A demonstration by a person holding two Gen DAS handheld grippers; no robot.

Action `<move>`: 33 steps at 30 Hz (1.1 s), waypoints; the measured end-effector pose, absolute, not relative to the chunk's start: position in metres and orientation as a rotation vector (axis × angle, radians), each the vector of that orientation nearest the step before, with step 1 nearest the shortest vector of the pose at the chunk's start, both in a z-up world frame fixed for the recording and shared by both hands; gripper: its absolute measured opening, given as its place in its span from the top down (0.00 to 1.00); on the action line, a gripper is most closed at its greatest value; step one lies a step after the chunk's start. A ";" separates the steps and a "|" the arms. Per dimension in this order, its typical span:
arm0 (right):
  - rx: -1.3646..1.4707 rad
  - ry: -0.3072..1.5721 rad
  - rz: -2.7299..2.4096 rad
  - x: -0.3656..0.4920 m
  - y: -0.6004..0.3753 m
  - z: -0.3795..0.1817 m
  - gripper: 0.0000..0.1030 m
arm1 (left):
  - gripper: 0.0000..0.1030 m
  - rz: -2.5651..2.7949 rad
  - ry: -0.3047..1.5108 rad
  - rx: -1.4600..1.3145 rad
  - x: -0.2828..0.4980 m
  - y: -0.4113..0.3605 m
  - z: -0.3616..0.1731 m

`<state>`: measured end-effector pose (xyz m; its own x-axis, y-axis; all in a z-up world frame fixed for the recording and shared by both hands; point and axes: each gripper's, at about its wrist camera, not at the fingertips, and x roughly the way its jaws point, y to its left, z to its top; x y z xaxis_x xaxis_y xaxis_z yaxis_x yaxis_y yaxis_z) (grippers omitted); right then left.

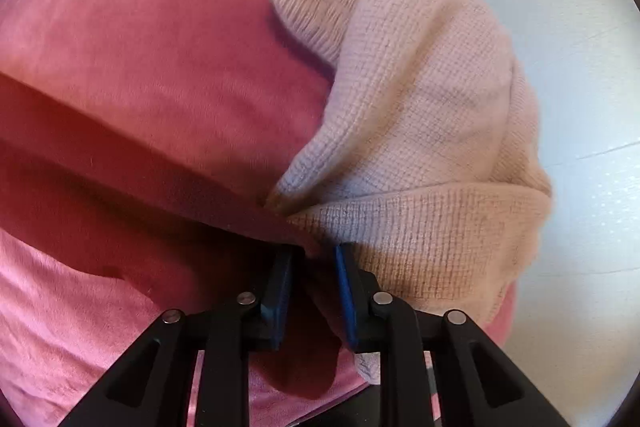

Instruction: Fold clothes

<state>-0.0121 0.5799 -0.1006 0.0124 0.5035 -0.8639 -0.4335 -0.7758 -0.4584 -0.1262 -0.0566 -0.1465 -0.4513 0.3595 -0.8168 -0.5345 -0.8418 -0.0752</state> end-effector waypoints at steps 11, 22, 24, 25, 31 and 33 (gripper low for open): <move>-1.686 0.202 2.674 -0.197 0.395 -0.058 0.78 | 0.13 2.263 0.307 -1.236 -0.116 -0.058 -0.144; -1.765 -0.124 2.568 -0.297 0.340 -0.087 0.97 | 0.12 2.269 0.277 -1.197 -0.113 -0.063 -0.149; -1.756 -0.142 2.555 -0.296 0.343 -0.094 0.95 | 0.12 2.275 0.276 -1.191 -0.112 -0.064 -0.149; -1.757 -0.127 2.547 -0.294 0.344 -0.097 0.91 | 0.12 2.278 0.276 -1.188 -0.112 -0.064 -0.150; -1.371 0.145 2.614 -0.255 0.342 -0.069 0.76 | 0.12 2.289 0.277 -1.186 -0.110 -0.062 -0.150; -1.349 0.163 2.713 -0.252 0.322 -0.066 0.76 | 0.12 2.285 0.281 -1.195 -0.111 -0.063 -0.150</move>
